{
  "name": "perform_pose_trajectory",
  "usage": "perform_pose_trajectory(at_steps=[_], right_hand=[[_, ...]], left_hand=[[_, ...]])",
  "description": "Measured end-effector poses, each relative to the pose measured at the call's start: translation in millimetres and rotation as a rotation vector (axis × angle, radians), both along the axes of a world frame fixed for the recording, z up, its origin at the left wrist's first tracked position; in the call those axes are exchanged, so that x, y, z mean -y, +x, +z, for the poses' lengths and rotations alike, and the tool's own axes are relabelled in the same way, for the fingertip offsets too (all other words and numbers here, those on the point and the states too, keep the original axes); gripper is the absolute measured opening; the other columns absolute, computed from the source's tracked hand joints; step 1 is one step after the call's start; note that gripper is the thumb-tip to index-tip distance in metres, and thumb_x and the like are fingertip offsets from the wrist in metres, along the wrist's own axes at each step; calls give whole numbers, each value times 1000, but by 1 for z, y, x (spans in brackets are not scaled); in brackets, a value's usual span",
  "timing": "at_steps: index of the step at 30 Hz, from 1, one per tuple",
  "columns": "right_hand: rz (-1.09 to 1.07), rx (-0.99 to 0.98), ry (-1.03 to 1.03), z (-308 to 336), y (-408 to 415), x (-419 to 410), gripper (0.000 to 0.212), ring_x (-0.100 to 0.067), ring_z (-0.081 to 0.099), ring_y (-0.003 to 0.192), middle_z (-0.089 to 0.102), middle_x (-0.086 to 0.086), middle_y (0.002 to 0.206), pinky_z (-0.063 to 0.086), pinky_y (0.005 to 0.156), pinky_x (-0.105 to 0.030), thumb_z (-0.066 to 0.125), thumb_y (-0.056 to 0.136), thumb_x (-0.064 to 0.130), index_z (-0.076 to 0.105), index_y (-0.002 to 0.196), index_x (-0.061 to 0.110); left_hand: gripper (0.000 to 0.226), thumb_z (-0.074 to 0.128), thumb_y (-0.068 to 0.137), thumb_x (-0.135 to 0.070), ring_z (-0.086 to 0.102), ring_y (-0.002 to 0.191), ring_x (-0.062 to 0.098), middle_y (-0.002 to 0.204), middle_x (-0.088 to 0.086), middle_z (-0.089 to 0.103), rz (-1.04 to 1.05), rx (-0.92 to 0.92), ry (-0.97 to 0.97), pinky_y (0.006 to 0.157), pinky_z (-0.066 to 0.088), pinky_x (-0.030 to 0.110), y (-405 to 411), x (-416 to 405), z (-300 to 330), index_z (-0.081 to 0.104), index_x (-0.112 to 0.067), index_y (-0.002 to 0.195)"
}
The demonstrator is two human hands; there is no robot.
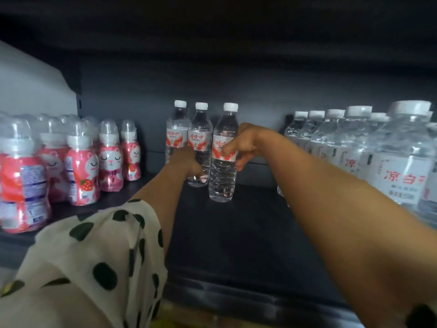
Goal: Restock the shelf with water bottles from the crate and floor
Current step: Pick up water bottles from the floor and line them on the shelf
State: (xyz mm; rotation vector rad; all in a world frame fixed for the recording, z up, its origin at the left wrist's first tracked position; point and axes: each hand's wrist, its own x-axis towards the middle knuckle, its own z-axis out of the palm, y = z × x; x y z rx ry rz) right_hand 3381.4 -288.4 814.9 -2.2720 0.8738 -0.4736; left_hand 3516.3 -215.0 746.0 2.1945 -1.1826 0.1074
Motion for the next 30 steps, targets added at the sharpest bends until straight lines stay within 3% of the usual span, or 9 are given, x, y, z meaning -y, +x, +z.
perform_pose_trajectory(at_steps=[5, 10, 18, 30], right_hand=[[-28, 64, -9, -5, 19, 20, 42, -39, 69, 81, 64, -21, 111, 59, 73, -49, 72, 76, -1, 59, 116, 3], [-41, 115, -1, -9, 32, 32, 34, -37, 66, 87, 64, -17, 108, 59, 68, -41, 71, 76, -2, 57, 105, 9], [-71, 152, 9, -12, 40, 41, 42, -36, 66, 87, 62, -15, 110, 58, 57, -37, 74, 74, -1, 57, 111, 7], [-78, 146, -5, -13, 37, 39, 37, -33, 66, 95, 64, -13, 112, 59, 75, -41, 75, 76, 4, 59, 110, 7]], left_hand=[[48, 76, 79, -16, 56, 114, 30, 119, 13, 60, 28, -12, -49, 93, 48, 35, 12, 10, 1, 54, -6, 120], [43, 72, 84, -16, 57, 114, 29, 120, 13, 60, 76, -8, -82, 97, 49, 37, 17, 17, -1, 53, -5, 120], [32, 66, 85, -3, 60, 111, 32, 116, 15, 61, 159, 39, -86, 93, 52, 38, 22, 28, -4, 56, -4, 116], [41, 65, 84, 2, 58, 113, 32, 120, 16, 59, 160, 53, -135, 92, 49, 35, 20, 35, -7, 51, -2, 122]])
